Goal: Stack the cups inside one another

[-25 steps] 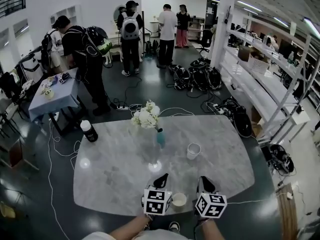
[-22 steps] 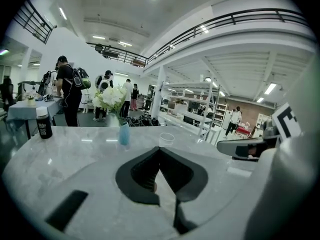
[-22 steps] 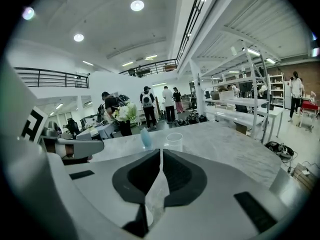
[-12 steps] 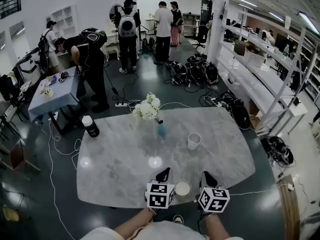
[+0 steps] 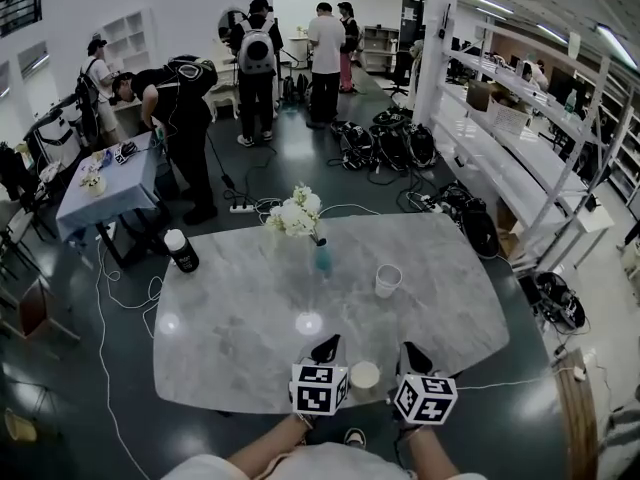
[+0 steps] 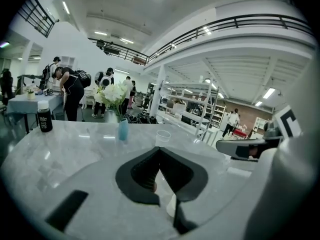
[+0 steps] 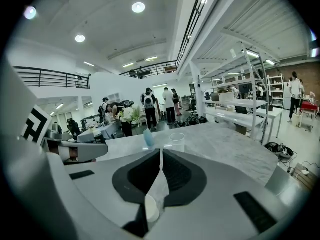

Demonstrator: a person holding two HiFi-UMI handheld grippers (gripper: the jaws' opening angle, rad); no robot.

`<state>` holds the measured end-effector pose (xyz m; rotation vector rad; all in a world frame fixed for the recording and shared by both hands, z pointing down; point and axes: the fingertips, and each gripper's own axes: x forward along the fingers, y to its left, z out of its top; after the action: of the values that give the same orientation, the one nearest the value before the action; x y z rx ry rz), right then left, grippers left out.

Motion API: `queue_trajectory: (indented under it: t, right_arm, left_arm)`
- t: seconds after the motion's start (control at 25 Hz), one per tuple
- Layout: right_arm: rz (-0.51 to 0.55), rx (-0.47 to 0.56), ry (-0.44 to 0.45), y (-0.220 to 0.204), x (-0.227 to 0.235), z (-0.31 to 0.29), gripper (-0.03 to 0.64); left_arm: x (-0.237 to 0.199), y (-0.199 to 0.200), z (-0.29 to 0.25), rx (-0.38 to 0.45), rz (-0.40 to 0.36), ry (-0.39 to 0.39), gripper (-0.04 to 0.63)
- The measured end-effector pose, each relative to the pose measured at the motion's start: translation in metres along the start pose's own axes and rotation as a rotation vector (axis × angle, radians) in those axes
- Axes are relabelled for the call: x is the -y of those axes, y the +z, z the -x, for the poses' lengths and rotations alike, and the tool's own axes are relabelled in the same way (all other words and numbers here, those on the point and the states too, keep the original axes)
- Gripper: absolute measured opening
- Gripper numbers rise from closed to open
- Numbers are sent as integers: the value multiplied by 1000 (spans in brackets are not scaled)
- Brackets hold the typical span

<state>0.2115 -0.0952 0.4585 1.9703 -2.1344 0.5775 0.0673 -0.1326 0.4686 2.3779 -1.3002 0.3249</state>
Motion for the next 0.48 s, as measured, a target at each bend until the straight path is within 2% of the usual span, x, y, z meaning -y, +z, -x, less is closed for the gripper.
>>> queue_trajectory:
  t: [0.48]
  right_arm:
    - [-49,-27,-2,-19,7,1,20]
  left_arm:
    - [-10,-20,0,-31,-7,21,-6]
